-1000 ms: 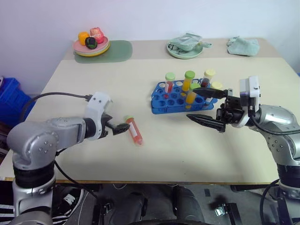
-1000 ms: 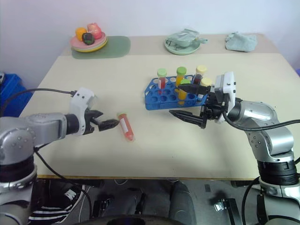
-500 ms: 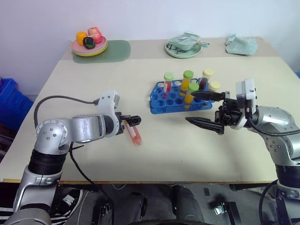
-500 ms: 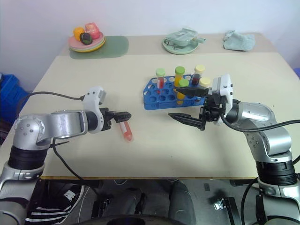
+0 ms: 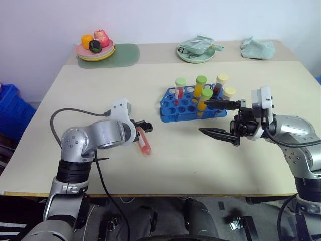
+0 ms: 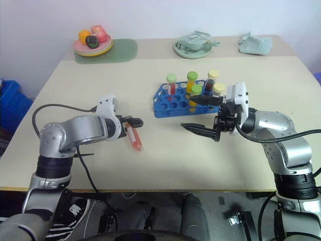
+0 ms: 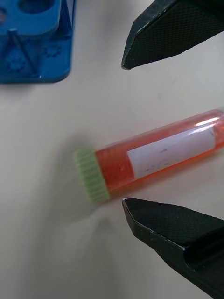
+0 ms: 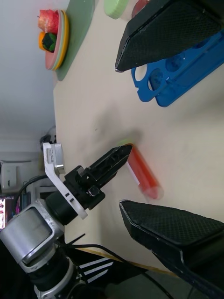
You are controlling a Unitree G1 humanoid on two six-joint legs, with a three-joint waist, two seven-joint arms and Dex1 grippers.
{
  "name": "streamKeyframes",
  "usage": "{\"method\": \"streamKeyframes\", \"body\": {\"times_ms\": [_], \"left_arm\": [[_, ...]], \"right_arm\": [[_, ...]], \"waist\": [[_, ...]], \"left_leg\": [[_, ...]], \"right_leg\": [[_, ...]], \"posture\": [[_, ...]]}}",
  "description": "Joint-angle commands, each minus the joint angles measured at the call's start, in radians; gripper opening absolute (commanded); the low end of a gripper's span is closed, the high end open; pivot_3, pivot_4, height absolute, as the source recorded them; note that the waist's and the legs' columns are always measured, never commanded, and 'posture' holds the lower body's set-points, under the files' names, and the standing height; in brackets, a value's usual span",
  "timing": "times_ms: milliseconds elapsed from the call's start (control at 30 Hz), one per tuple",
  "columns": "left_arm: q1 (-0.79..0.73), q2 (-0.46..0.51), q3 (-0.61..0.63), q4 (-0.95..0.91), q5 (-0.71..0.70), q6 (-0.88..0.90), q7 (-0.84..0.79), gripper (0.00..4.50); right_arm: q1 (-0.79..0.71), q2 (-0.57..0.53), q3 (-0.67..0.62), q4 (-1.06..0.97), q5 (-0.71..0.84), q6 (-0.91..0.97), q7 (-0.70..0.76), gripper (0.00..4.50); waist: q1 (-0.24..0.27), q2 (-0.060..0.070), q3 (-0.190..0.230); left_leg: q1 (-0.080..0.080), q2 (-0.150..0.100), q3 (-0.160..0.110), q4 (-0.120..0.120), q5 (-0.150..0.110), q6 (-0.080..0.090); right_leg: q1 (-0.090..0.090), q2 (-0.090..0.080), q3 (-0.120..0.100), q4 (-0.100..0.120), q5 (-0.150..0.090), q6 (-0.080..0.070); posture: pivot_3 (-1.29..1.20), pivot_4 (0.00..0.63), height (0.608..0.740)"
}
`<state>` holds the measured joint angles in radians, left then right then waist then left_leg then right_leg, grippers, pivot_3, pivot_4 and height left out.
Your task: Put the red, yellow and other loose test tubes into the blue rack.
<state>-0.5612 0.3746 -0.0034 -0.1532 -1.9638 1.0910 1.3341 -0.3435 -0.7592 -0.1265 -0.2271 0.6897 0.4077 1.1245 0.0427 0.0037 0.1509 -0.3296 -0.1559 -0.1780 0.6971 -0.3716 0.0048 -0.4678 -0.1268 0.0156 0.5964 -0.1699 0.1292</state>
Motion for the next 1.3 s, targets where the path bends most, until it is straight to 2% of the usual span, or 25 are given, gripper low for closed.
{"method": "streamKeyframes", "body": {"times_ms": [33, 233, 400, 767, 867, 933, 967, 1300], "left_arm": [[0.002, -0.024, 0.040, -0.015, -0.008, 0.008, 0.047, 4.50], [0.009, -0.045, 0.057, 0.016, -0.008, 0.032, 0.072, 4.50], [0.010, -0.080, 0.062, 0.041, -0.008, 0.028, 0.112, 4.50], [-0.081, -0.087, 0.060, 0.174, -0.008, 0.079, 0.110, 4.50], [-0.089, -0.101, 0.067, 0.189, -0.008, 0.075, 0.119, 3.60], [-0.095, -0.094, 0.065, 0.198, -0.008, 0.086, 0.112, 2.51], [-0.096, -0.095, 0.065, 0.202, -0.008, 0.090, 0.111, 2.17], [-0.095, -0.094, 0.073, 0.205, -0.008, 0.092, 0.123, 2.17]], "right_arm": [[0.021, -0.025, -0.037, -0.004, 0.016, 0.006, 0.032, 4.49], [0.068, -0.140, -0.057, 0.040, 0.008, -0.003, 0.188, 4.49], [0.054, -0.142, -0.055, 0.052, 0.001, -0.002, 0.202, 4.49], [0.077, -0.135, -0.060, 0.049, -0.019, -0.009, 0.213, 4.49], [0.087, -0.133, -0.062, 0.044, -0.022, -0.015, 0.207, 4.50], [0.093, -0.134, -0.063, 0.041, -0.023, -0.017, 0.205, 4.50], [0.094, -0.135, -0.063, 0.040, -0.023, -0.017, 0.203, 4.50], [0.097, -0.131, -0.060, 0.047, -0.037, -0.029, 0.200, 4.50]], "waist": [[0.003, 0.000, 0.000], [0.007, 0.000, 0.000], [0.013, 0.000, 0.000], [0.025, 0.000, 0.000], [0.026, 0.000, 0.000], [0.026, 0.000, 0.000], [0.025, -0.001, 0.000], [0.025, -0.001, 0.000]], "left_leg": [[0.000, 0.000, 0.000, 0.000, 0.000, 0.000], [0.001, 0.000, 0.002, 0.000, 0.000, 0.000], [0.005, 0.002, 0.005, -0.002, 0.000, 0.000], [0.007, 0.003, 0.007, -0.002, 0.000, 0.000], [0.007, 0.003, 0.007, -0.002, 0.000, 0.000], [0.007, 0.003, 0.007, -0.002, 0.000, 0.000], [0.007, 0.003, 0.007, -0.002, 0.000, 0.000], [0.007, 0.003, 0.007, -0.002, 0.000, -0.001]], "right_leg": [[0.000, 0.000, 0.000, 0.000, 0.000, 0.000], [0.000, 0.000, 0.002, 0.000, 0.000, 0.000], [0.002, 0.002, 0.005, 0.000, 0.000, 0.000], [0.002, 0.003, 0.007, 0.000, 0.001, 0.000], [0.003, 0.003, 0.007, 0.000, 0.001, 0.000], [0.003, 0.003, 0.007, 0.000, 0.001, 0.001], [0.002, 0.003, 0.007, 0.000, 0.001, 0.001], [0.002, 0.003, 0.007, 0.000, 0.001, 0.001]], "posture": [[0.00, 0.150, 0.740], [0.00, 0.150, 0.740], [0.00, 0.150, 0.740], [0.00, 0.150, 0.740], [0.00, 0.150, 0.740], [0.00, 0.150, 0.740], [0.00, 0.150, 0.740], [0.00, 0.150, 0.740]]}}
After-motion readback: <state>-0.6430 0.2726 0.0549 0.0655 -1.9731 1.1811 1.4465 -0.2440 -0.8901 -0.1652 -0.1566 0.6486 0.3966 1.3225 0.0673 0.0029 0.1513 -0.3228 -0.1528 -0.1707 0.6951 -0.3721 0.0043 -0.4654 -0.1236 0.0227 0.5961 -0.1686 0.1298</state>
